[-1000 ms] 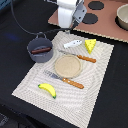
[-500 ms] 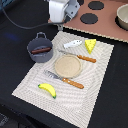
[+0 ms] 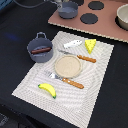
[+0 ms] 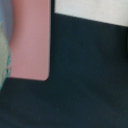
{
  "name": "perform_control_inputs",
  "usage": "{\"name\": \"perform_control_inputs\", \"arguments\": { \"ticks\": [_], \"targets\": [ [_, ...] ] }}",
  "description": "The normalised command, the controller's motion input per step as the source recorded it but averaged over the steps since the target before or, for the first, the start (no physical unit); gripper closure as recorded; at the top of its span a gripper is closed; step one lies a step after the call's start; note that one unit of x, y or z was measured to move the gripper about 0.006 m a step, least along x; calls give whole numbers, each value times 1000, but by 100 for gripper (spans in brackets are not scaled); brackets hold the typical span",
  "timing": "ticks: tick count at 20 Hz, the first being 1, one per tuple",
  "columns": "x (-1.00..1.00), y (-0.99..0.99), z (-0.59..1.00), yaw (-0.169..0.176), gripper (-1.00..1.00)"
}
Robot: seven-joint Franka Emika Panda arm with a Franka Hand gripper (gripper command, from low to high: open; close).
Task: Interact with the objects in diverse but meaningful ways.
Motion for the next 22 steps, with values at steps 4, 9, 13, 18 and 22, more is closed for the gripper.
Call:
{"name": "perform_control_inputs", "arguments": {
  "ticks": [4,9,13,18,22],
  "targets": [
    [27,219,24,-58,-100],
    [-19,105,-45,-93,-100],
    [-203,229,-193,-106,-100],
    [-218,311,-262,-78,-100],
    [-204,309,-279,-63,-100]
  ]
}}
